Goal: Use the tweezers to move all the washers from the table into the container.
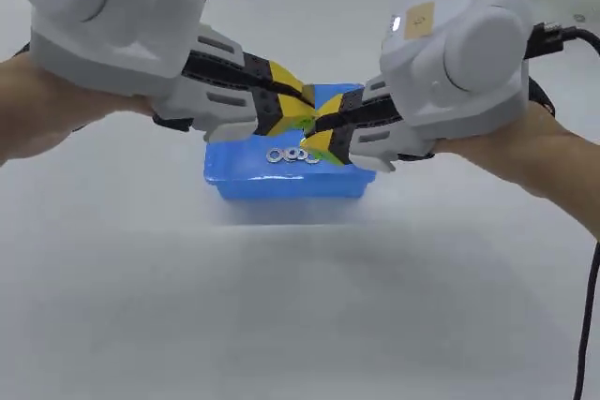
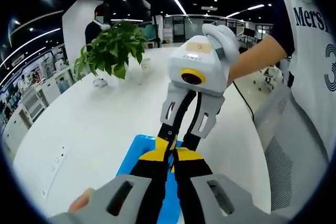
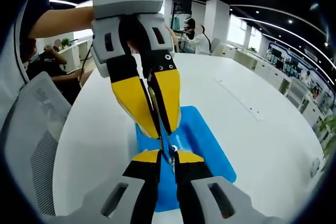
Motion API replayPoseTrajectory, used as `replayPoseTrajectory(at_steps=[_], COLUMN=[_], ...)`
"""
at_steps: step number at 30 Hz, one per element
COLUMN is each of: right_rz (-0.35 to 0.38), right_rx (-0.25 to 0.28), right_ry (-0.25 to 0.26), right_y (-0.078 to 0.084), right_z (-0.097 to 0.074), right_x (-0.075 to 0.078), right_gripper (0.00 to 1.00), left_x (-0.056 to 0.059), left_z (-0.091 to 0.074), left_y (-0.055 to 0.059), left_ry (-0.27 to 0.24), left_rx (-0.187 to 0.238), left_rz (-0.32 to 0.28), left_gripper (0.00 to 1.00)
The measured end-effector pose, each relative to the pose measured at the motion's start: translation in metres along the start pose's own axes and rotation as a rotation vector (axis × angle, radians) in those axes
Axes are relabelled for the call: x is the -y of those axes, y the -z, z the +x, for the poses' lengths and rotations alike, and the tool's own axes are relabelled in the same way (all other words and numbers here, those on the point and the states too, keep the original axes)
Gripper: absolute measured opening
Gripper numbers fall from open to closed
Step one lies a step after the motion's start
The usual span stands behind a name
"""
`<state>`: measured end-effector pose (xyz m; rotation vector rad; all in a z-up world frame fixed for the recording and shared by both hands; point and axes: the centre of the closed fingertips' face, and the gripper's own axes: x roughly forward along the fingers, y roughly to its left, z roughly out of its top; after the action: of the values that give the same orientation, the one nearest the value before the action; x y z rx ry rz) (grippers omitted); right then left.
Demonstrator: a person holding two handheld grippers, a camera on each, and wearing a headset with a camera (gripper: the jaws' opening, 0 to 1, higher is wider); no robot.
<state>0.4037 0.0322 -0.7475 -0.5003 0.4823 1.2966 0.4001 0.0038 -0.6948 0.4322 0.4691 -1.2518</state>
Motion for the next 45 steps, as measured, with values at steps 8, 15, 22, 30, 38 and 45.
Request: replayPoseTrajectory(at_steps=[8, 15, 22, 30, 38, 45], right_rz=[0.013, 0.01, 0.011, 0.019, 0.022, 0.026], right_rx=[-0.043, -0.049, -0.055, -0.063, -0.054, 0.018], right_ry=[-0.03, -0.039, -0.033, -0.011, -0.016, -0.029], right_y=[0.017, 0.02, 0.022, 0.025, 0.022, 0.009], right_z=[0.015, 0.018, 0.017, 0.016, 0.014, 0.006], right_x=[0.003, 0.002, 0.003, 0.007, 0.005, 0.002], right_gripper=[0.11, 0.11, 0.11, 0.16, 0.16, 0.16], left_x=[-0.004, -0.002, -0.003, -0.005, -0.002, 0.002], left_z=[0.011, 0.016, 0.019, 0.02, 0.019, 0.006], left_y=[0.017, 0.021, 0.022, 0.024, 0.023, 0.009], left_ry=[0.019, 0.032, 0.03, 0.018, 0.017, 0.02], left_rx=[-0.013, -0.012, -0.016, -0.005, -0.011, 0.014], left_rz=[-0.042, -0.06, -0.049, -0.027, -0.013, 0.022], left_gripper=[0.08, 0.08, 0.08, 0.08, 0.08, 0.08])
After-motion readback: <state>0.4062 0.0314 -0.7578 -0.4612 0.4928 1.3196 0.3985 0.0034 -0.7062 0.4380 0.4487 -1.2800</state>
